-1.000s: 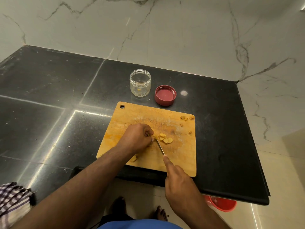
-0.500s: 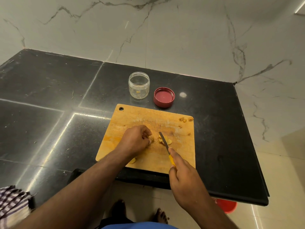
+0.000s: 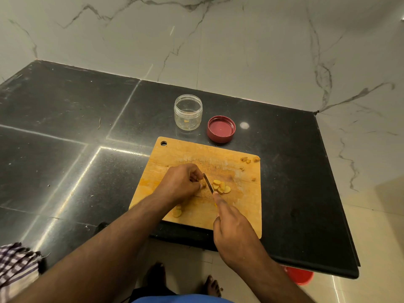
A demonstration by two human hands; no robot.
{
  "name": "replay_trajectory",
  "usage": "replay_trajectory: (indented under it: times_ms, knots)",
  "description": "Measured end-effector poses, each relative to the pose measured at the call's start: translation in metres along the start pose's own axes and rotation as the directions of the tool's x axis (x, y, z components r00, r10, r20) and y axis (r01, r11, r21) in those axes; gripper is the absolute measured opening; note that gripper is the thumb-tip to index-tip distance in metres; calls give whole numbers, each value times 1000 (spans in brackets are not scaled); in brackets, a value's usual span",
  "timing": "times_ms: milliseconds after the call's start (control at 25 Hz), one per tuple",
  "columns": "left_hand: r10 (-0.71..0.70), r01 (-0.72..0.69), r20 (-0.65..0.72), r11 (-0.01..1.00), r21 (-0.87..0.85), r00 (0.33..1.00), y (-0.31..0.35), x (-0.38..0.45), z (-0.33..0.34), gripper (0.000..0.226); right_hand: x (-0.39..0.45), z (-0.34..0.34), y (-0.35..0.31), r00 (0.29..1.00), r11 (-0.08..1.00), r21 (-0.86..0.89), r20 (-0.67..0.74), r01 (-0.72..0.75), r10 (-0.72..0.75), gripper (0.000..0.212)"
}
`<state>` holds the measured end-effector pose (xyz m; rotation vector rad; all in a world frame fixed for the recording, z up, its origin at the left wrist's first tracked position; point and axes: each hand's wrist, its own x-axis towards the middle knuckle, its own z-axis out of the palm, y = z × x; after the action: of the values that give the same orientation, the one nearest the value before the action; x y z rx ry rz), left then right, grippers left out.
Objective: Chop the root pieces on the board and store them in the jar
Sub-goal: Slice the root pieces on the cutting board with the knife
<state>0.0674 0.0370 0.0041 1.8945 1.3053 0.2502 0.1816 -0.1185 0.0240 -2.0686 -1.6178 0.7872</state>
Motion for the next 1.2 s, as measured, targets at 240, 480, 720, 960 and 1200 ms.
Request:
replay_trajectory:
  times_ms: [240,480,720,960,1200]
  knots:
    - [2,-2,6,1000,24,1000,-1,3,-1,18,3,0,0,999,1000,-18,37,-16,16,56]
    - [23,-24,15,998,66,1000,1,5,-1,15,12,-8,2,996,1000,-27,90,8,-6,55]
    - [38,-37,-11,996,78,999,2,3,1,13,19,-4,0,993,997,-76,121,-5,14,59]
    - [-17,17,-10,999,31,1000,1,4,2,15,-25,3,10,993,997,32,89,-77,73,57]
    - [-55,57,37,996,-65,998,3,8,-7,23,-32,-17,20,991,981,146,27,-130,128,53]
